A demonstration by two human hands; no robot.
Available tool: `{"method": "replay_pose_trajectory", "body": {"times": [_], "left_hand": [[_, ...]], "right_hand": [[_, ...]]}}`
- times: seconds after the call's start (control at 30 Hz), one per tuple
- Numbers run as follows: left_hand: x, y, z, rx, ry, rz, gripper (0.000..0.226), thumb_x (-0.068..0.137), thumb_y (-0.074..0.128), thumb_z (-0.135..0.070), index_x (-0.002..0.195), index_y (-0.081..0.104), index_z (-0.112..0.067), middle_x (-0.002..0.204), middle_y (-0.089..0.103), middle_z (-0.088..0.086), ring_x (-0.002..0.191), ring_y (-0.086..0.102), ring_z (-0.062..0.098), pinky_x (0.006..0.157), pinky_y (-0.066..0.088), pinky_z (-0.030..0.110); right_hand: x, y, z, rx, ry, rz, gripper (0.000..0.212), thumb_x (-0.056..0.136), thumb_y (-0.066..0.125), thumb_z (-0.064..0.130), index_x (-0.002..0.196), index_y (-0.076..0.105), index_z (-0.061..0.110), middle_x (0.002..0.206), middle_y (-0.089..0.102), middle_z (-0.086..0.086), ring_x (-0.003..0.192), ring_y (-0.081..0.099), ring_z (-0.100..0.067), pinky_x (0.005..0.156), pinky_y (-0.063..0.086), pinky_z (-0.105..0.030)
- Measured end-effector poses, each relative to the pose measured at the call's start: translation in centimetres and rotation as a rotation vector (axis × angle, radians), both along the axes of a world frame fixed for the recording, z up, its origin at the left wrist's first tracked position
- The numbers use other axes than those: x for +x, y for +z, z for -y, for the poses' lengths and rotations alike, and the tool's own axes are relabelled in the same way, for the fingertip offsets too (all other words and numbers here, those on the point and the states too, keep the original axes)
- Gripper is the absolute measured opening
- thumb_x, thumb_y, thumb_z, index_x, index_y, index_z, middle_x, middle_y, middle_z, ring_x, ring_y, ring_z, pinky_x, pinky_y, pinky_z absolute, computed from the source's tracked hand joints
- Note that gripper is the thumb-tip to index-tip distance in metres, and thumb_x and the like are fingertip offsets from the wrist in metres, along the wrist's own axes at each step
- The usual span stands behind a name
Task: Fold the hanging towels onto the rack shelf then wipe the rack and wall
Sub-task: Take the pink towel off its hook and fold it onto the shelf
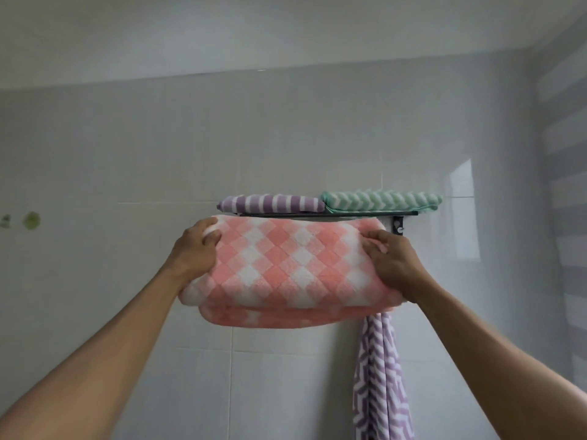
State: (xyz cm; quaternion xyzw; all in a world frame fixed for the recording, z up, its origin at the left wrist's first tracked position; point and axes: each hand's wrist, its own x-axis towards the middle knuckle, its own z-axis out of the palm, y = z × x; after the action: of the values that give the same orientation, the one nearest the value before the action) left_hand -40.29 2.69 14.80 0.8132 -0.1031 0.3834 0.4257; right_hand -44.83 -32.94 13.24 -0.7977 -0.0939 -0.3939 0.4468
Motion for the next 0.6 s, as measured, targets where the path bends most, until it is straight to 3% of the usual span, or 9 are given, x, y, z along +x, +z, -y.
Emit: {"method": "replay_pose_trajectory", "body": {"times": [0.13, 0.37, 0.5, 0.6], "left_hand": [[5.0, 4.1, -2.0, -0.045, -0.051, 0.044, 0.040, 0.104, 0.048, -0.031, 0.142, 0.052, -0.024, 0.141, 0.058, 0.009, 0.126, 0.055, 0.030, 0.110, 0.044, 0.045], [12.8, 11.0, -4.4, -0.098, -0.125, 0.098, 0.038, 0.103, 0.053, -0.027, 0.140, 0.056, -0.019, 0.139, 0.059, 0.009, 0.122, 0.057, 0.025, 0.109, 0.045, 0.038], [16.9, 13.6, -5.1, -0.127, -0.160, 0.110, 0.040, 0.104, 0.054, -0.024, 0.142, 0.055, -0.013, 0.138, 0.058, 0.009, 0.117, 0.057, 0.021, 0.101, 0.044, 0.029], [19.8, 15.3, -5.5, -0.128, -0.171, 0.122, 0.041, 0.103, 0.054, -0.026, 0.142, 0.055, -0.013, 0.138, 0.059, 0.008, 0.121, 0.058, 0.023, 0.104, 0.045, 0.032]], "right_hand": [[4.3, 4.4, -2.1, 0.015, -0.033, 0.047, 0.030, 0.099, 0.062, 0.028, 0.128, 0.068, 0.023, 0.122, 0.070, 0.002, 0.114, 0.064, -0.019, 0.106, 0.049, -0.039], [10.7, 10.9, -5.0, 0.037, -0.050, 0.109, 0.030, 0.099, 0.062, 0.023, 0.128, 0.069, 0.017, 0.118, 0.065, 0.004, 0.110, 0.061, -0.017, 0.097, 0.046, -0.027], [14.8, 13.7, -6.0, 0.054, -0.052, 0.100, 0.031, 0.097, 0.064, 0.027, 0.127, 0.070, 0.018, 0.128, 0.067, -0.003, 0.113, 0.064, -0.023, 0.103, 0.052, -0.038], [17.1, 15.6, -6.3, 0.056, -0.040, 0.132, 0.031, 0.100, 0.061, 0.021, 0.129, 0.068, 0.012, 0.121, 0.065, -0.003, 0.102, 0.063, -0.017, 0.080, 0.053, -0.020]]}}
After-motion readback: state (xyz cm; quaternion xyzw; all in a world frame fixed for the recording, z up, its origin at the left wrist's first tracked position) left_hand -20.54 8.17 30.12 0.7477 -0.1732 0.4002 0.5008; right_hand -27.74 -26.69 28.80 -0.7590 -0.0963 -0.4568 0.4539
